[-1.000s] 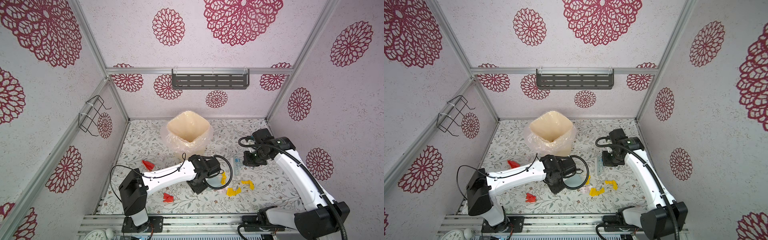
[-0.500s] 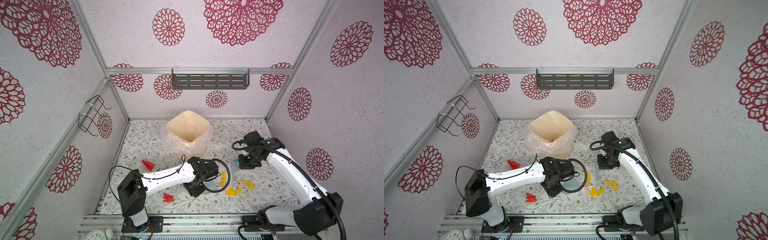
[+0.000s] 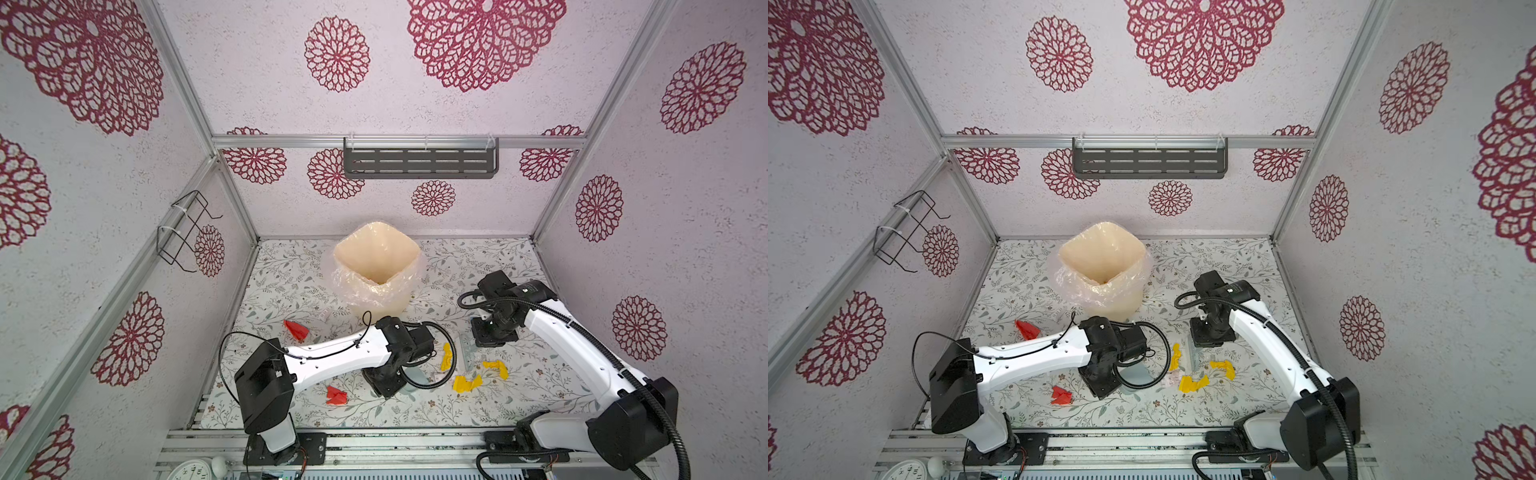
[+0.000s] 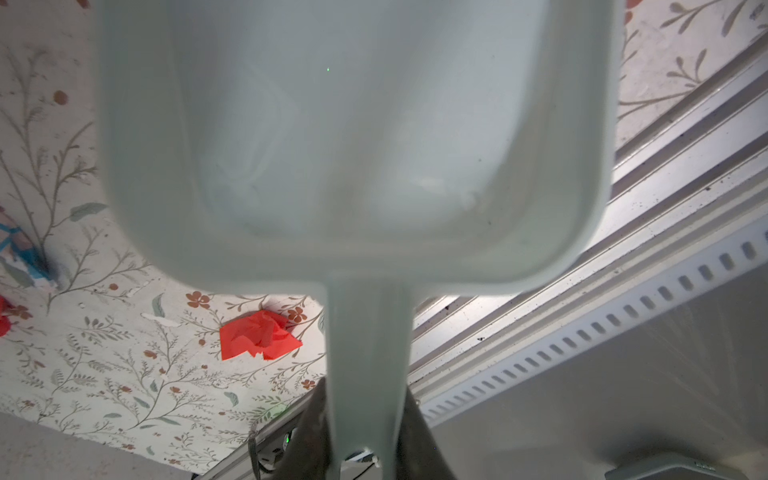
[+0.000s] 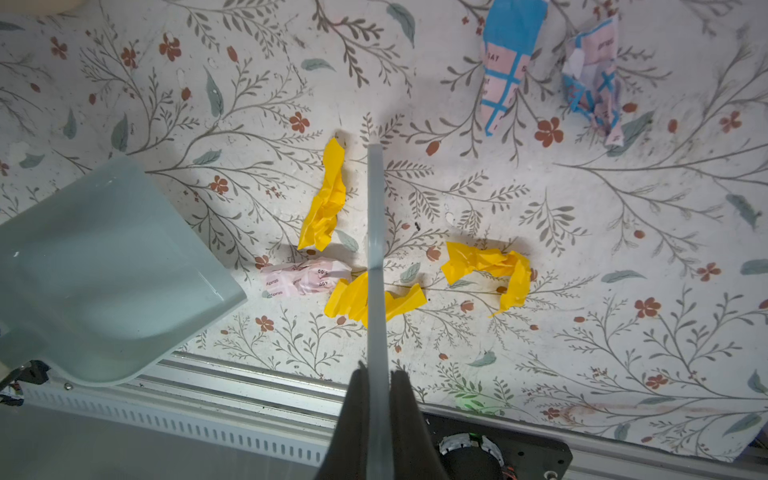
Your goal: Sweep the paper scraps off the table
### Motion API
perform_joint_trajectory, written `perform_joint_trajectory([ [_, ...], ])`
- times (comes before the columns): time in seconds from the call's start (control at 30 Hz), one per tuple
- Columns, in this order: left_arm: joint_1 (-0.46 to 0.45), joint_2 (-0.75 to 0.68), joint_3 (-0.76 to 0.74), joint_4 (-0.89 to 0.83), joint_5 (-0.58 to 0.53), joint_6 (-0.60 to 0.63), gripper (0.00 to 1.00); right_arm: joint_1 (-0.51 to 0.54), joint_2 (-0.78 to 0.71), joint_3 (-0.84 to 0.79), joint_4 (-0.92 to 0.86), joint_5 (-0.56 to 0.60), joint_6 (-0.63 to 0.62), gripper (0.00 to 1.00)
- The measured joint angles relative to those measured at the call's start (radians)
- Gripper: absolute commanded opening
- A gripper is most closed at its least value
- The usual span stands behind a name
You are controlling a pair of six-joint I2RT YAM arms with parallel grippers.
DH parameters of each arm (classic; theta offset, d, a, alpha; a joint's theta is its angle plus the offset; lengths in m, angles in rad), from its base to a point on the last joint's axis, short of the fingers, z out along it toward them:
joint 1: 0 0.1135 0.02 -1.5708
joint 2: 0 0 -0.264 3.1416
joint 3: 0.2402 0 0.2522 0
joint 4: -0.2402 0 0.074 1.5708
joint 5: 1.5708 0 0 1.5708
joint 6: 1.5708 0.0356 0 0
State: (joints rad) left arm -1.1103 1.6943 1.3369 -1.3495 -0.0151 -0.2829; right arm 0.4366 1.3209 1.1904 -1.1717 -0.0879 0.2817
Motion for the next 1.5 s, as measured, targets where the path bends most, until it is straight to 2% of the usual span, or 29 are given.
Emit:
perform_joint_trajectory([
  [0.73,0.0,0.0,-0.005,0.0,0.011,0.002,0.0,0.095,0.014,0.044,0.051,-0.092,0.105,0.0],
  [1.03,0.0,0.0,-0.006,-0.022,0.011,-0.022,0.0,0.097,0.018,0.118,-0.009,-0.015,0.103,0.0],
  [1.5,-0.037,-0.002,-0.04,-0.069,0.041,-0.069,0.0,0.096,0.039,0.125,-0.087,0.042,0.076,0.0],
])
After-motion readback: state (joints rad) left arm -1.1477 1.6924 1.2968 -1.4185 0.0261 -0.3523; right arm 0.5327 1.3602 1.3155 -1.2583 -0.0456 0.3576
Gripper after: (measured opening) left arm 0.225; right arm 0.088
